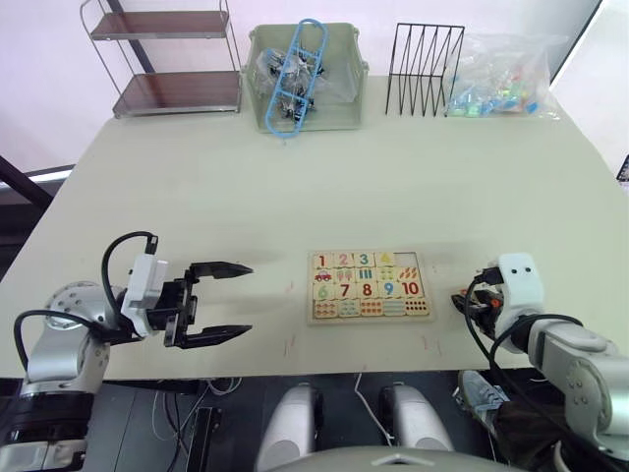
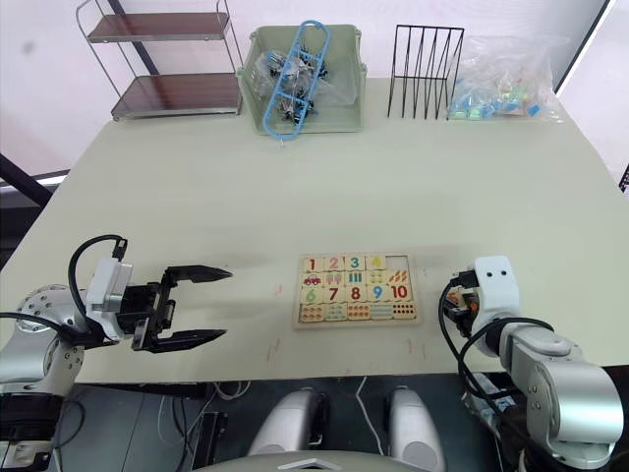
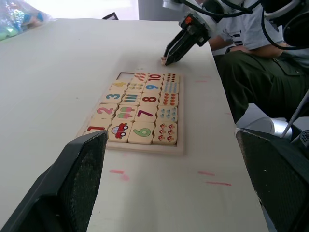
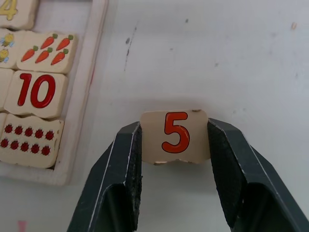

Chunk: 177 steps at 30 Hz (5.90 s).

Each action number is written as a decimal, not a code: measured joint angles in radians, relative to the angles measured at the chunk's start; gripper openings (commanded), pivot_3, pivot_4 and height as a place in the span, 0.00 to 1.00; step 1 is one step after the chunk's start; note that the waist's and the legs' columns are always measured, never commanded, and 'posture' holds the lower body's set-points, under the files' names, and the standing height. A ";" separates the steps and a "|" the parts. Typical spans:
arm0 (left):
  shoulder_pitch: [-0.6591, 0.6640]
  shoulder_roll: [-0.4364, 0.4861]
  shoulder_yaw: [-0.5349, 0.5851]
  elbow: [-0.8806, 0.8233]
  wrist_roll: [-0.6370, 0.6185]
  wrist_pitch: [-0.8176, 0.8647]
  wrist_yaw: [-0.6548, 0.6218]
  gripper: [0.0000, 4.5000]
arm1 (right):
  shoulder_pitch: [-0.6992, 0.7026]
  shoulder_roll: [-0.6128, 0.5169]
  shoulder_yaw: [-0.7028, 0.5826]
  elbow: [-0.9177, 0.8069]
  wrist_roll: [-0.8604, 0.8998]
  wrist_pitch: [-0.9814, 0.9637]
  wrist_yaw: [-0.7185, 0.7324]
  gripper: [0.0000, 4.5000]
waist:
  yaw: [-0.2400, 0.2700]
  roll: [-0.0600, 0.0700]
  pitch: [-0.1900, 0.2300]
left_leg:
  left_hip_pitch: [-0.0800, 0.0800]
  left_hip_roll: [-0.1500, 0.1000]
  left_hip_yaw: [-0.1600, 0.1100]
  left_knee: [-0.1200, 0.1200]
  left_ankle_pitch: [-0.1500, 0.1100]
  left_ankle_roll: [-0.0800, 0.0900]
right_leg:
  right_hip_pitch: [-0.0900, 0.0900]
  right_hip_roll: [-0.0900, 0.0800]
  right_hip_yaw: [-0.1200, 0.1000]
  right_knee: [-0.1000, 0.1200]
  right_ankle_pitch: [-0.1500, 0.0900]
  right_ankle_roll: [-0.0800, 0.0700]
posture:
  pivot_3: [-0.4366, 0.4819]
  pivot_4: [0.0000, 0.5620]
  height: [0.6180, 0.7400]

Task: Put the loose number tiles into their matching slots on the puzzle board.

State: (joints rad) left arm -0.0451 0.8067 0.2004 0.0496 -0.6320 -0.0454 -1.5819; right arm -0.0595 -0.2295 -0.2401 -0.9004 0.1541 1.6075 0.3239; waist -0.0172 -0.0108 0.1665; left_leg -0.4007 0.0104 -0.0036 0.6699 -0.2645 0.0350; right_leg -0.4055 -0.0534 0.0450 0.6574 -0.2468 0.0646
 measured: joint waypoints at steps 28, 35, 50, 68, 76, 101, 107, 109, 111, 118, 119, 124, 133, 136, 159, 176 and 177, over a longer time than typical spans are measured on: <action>0.006 -0.004 -0.004 -0.031 -0.001 0.033 0.006 1.00 | 0.032 -0.167 -0.135 0.013 0.184 -0.170 0.197 0.99 | -0.002 0.000 0.000 | 0.000 0.000 0.001 0.000 0.000 0.000 | 0.000 0.000 0.000 -0.003 0.000 0.000 | 0.48 0.27 1.00; 0.012 -0.006 0.006 -0.038 -0.002 0.040 0.008 1.00 | 0.074 -0.428 -0.179 0.276 0.305 -0.504 0.519 0.99 | -0.001 -0.001 0.001 | 0.000 0.001 0.000 -0.001 0.000 0.000 | 0.001 0.001 0.000 -0.004 0.000 0.000 | 0.48 0.27 1.00; 0.020 -0.005 0.028 -0.041 -0.014 0.042 0.008 1.00 | -0.041 -0.662 0.077 0.838 0.197 -1.323 1.020 0.99 | 0.000 -0.002 0.002 | 0.001 0.001 0.002 0.000 0.000 0.000 | 0.002 0.001 0.001 -0.005 0.000 0.001 | 0.48 0.27 1.00; 0.014 -0.002 0.032 -0.034 -0.019 0.038 0.004 1.00 | -0.278 -0.643 0.302 1.275 0.058 -1.820 1.224 0.99 | 0.003 -0.002 0.002 | 0.001 0.001 0.002 0.000 0.000 0.000 | 0.002 0.001 0.000 -0.004 0.000 0.000 | 0.48 0.27 1.00; 0.011 -0.002 0.032 -0.015 -0.019 0.024 0.001 1.00 | -0.296 -0.632 0.311 1.352 0.052 -1.876 1.227 0.99 | 0.003 -0.002 0.002 | 0.002 0.001 0.002 0.000 0.000 0.000 | 0.002 0.000 0.001 -0.002 0.000 0.000 | 0.48 0.27 1.00; 0.008 0.010 0.025 0.056 -0.023 -0.048 -0.002 1.00 | -0.347 -0.615 0.323 1.421 0.049 -1.896 1.261 0.19 | 0.002 -0.002 0.002 | 0.003 0.001 0.002 0.000 0.000 0.000 | 0.002 0.000 0.001 -0.001 0.000 0.000 | 0.48 0.27 1.00; 0.006 0.034 0.003 0.085 -0.045 -0.083 -0.002 1.00 | -0.341 -0.630 0.323 1.344 0.041 -1.810 1.222 0.19 | 0.002 -0.002 0.003 | 0.003 0.001 0.002 0.000 0.000 0.000 | 0.002 0.000 0.001 0.000 0.000 0.000 | 0.48 0.27 1.00; 0.003 0.035 -0.014 0.091 -0.054 -0.096 -0.002 1.00 | -0.341 -0.630 0.321 1.296 0.043 -1.759 1.203 0.19 | 0.002 -0.002 0.003 | 0.003 0.001 0.002 0.000 0.000 0.000 | 0.002 0.000 0.001 0.000 0.000 0.000 | 0.48 0.27 1.00; 0.002 0.035 -0.019 0.094 -0.059 -0.106 -0.002 1.00 | -0.341 -0.630 0.321 1.248 0.048 -1.706 1.183 0.19 | 0.002 -0.002 0.003 | 0.003 0.001 0.002 0.000 0.000 0.000 | 0.002 0.000 0.001 0.000 0.000 0.000 | 0.48 0.27 1.00; -0.028 0.040 -0.055 0.102 -0.072 -0.119 -0.002 1.00 | -0.350 -0.638 0.320 1.038 0.059 -1.454 1.094 0.19 | 0.004 -0.001 0.003 | 0.002 0.000 0.001 0.000 0.000 0.000 | 0.002 -0.001 0.001 0.000 0.000 0.000 | 0.48 0.27 1.00; -0.036 0.040 -0.055 0.099 -0.072 -0.117 -0.002 1.00 | -0.360 -0.639 0.321 1.010 0.059 -1.411 1.080 0.19 | 0.004 -0.001 0.003 | 0.002 0.000 0.001 0.000 0.000 0.000 | 0.001 0.000 0.001 0.000 0.000 0.000 | 0.48 0.27 1.00; -0.058 0.034 -0.055 0.087 -0.070 -0.107 -0.002 1.00 | -0.422 -0.652 0.359 0.935 0.047 -1.262 1.050 0.19 | 0.003 -0.001 0.003 | 0.001 0.000 0.002 0.000 0.000 0.000 | 0.001 0.000 0.001 0.000 0.000 0.000 | 0.48 0.27 1.00; -0.063 0.011 -0.055 0.041 -0.057 -0.071 -0.002 1.00 | -0.566 -0.655 0.492 0.924 -0.050 -1.142 1.022 0.19 | 0.002 -0.001 0.003 | 0.001 0.000 0.002 0.000 0.000 0.000 | 0.000 0.000 0.001 0.000 0.000 0.000 | 0.48 0.27 1.00; -0.061 0.006 -0.054 0.027 -0.056 -0.066 -0.002 1.00 | -0.626 -0.638 0.541 0.931 -0.079 -1.112 1.022 0.19 | 0.000 -0.001 0.003 | 0.001 0.000 0.002 0.000 0.000 0.000 | 0.000 0.000 0.001 0.000 0.000 0.000 | 0.48 0.27 1.00; -0.007 -0.003 -0.033 -0.041 -0.056 -0.031 0.005 1.00 | -0.835 -0.526 0.788 0.968 -0.258 -0.962 1.072 0.19 | 0.000 -0.001 0.003 | -0.002 0.000 0.002 0.000 0.000 0.000 | -0.003 0.000 0.000 0.001 0.000 0.000 | 0.48 0.27 1.00; -0.007 -0.005 -0.014 -0.041 -0.056 -0.031 0.002 1.00 | -0.842 -0.479 0.817 0.996 -0.303 -0.935 1.063 0.19 | 0.000 -0.001 0.003 | -0.003 0.000 0.002 0.000 0.000 0.000 | -0.004 0.000 0.000 0.001 0.000 0.000 | 0.48 0.27 1.00; -0.007 -0.006 -0.014 -0.040 -0.056 -0.031 0.002 1.00 | -0.842 -0.476 0.817 0.999 -0.303 -0.935 1.062 0.19 | 0.000 -0.001 0.003 | -0.003 0.000 0.002 0.000 0.000 0.000 | -0.004 0.000 0.000 0.001 0.000 0.000 | 0.48 0.27 1.00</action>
State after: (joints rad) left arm -0.0517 0.8010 0.1864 0.0092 -0.6876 -0.0766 -1.5800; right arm -0.9010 -0.7050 0.5764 0.0987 -0.1493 0.6724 1.3862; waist -0.0176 -0.0117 0.1696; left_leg -0.4037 0.0104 -0.0021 0.6701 -0.2644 0.0350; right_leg -0.4094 -0.0535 0.0452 0.6579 -0.2465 0.0645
